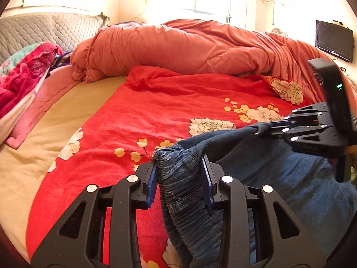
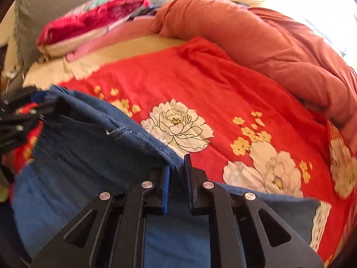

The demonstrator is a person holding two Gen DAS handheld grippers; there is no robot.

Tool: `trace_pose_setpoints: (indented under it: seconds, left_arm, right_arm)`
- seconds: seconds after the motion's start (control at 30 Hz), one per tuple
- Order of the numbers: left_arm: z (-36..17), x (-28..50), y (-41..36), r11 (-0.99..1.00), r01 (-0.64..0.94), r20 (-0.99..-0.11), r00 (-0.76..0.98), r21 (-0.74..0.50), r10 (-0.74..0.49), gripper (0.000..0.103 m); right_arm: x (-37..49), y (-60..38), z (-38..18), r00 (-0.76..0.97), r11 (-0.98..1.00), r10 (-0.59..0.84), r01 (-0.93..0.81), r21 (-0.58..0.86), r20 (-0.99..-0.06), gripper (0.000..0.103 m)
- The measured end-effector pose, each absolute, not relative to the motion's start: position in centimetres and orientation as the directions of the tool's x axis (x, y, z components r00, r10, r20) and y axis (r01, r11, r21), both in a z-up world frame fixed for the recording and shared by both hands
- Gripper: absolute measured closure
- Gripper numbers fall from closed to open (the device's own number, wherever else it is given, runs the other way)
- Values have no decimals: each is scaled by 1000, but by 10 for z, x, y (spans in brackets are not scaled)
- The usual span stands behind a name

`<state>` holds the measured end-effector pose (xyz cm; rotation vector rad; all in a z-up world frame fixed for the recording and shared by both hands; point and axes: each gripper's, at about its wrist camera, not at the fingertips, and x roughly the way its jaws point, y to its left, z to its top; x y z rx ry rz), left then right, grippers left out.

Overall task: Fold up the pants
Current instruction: 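Lift the waistband with the left gripper and fold it over the legs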

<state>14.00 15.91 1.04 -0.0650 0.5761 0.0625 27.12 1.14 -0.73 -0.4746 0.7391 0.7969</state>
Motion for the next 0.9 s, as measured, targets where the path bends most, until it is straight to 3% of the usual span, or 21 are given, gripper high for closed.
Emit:
trace_pose_setpoints:
  seconds: [0.43, 0.9]
  left_arm:
    - [31, 88, 130, 999, -40, -457, 889, -28, 23, 76]
    - [19, 16, 107, 998, 23, -533, 845, -55, -48, 76]
  right_arm:
    - [184, -48, 34, 517, 696, 556, -718, 24, -650, 92]
    - [83, -84, 22, 489, 695, 592, -712, 100, -641, 92]
